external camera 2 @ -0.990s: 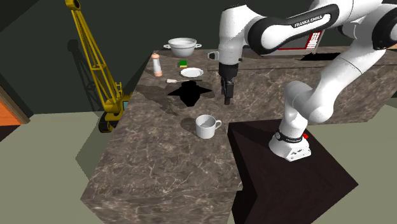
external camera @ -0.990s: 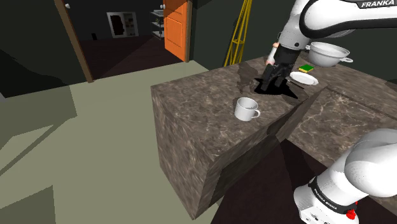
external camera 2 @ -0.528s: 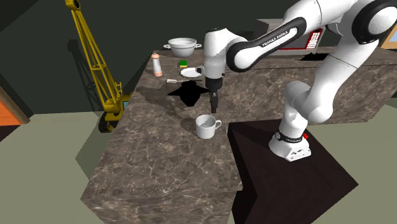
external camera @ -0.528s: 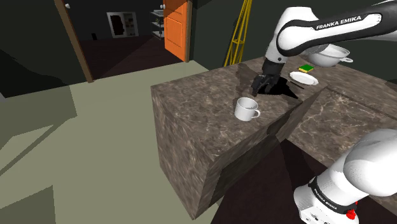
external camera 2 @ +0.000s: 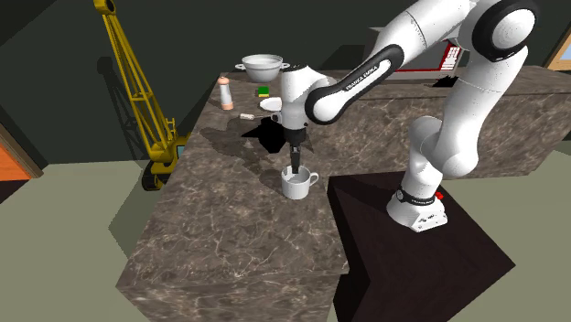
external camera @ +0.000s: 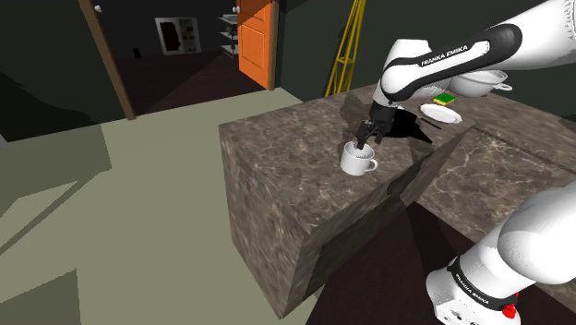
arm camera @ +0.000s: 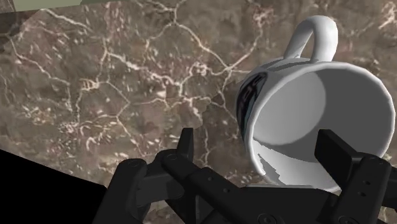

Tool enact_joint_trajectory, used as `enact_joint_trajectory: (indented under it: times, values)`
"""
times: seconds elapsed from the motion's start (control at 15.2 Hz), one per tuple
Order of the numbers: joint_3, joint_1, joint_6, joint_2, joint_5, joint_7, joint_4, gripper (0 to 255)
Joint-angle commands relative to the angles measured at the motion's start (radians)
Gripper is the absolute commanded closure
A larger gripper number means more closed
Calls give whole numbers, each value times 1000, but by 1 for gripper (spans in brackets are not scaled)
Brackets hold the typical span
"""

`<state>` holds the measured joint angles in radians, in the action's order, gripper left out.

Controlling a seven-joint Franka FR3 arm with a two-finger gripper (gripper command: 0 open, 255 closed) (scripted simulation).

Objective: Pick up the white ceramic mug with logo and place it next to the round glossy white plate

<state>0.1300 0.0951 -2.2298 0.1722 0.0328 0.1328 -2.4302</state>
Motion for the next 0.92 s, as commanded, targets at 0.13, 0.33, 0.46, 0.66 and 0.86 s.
enact_joint_trajectory:
  times: [0.13, 0.33, 0.46, 0.66, 0.86]
  values:
    - [2, -1, -62, -34, 7, 8, -28, 0]
    - [2, -2, -85, -48, 10, 10, -37, 0]
    - [2, -2, -85, -48, 10, 10, -37, 0]
    - [2, -2, -85, -48, 10, 10, -37, 0]
    - [2, -2, -85, -48, 10, 10, -37, 255]
